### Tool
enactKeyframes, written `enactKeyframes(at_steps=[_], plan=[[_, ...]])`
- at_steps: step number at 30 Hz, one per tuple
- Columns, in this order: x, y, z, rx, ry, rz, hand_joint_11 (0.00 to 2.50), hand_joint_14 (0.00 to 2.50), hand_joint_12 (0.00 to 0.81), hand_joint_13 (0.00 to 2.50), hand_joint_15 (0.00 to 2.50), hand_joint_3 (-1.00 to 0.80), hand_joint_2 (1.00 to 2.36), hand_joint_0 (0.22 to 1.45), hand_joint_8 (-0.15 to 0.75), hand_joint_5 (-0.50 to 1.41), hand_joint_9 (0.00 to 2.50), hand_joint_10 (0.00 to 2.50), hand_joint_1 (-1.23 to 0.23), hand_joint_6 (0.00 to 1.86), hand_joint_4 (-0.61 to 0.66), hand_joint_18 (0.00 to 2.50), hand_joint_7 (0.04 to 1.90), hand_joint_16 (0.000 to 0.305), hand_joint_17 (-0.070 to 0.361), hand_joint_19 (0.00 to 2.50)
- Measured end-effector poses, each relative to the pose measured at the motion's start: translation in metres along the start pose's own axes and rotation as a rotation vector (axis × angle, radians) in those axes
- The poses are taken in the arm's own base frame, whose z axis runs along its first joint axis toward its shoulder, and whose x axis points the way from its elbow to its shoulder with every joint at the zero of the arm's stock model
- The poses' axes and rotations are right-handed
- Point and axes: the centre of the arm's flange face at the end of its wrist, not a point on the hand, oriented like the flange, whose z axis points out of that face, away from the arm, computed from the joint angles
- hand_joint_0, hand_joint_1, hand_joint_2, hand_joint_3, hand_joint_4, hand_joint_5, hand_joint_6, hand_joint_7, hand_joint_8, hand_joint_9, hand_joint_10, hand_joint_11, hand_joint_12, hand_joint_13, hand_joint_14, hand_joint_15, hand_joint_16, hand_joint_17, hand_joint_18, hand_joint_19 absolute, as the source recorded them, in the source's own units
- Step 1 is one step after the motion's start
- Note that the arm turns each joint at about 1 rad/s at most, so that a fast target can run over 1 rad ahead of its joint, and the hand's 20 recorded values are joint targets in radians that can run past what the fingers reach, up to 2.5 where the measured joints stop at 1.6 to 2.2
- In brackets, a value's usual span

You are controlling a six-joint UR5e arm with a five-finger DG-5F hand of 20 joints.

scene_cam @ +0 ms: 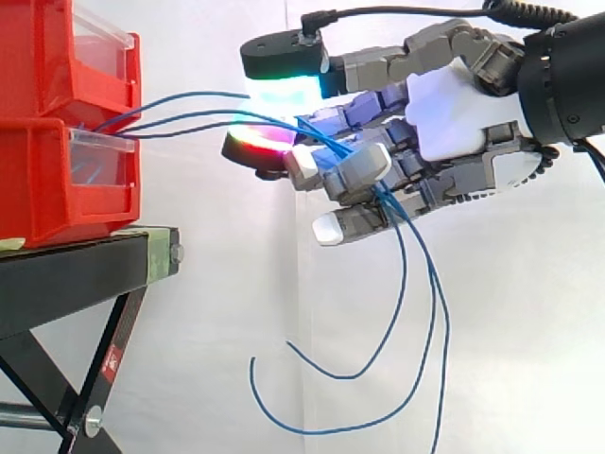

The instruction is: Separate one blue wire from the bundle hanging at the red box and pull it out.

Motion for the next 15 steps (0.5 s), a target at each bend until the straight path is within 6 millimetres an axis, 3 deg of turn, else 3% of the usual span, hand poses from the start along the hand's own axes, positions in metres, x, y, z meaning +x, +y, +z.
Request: enactKeyframes(at_steps=[15], plan=[[0.0000, 0.0000, 0.0000, 0.000, 0.000, 0.010, 1.47, 1.18, 0.437, 0.68, 1.38, -0.37, 1.01, 0.53, 0.330, -0.24, 0.81, 0.01, -0.78, 0.92, 0.20, 0.68, 0.87, 0.058, 0.130, 0.70]])
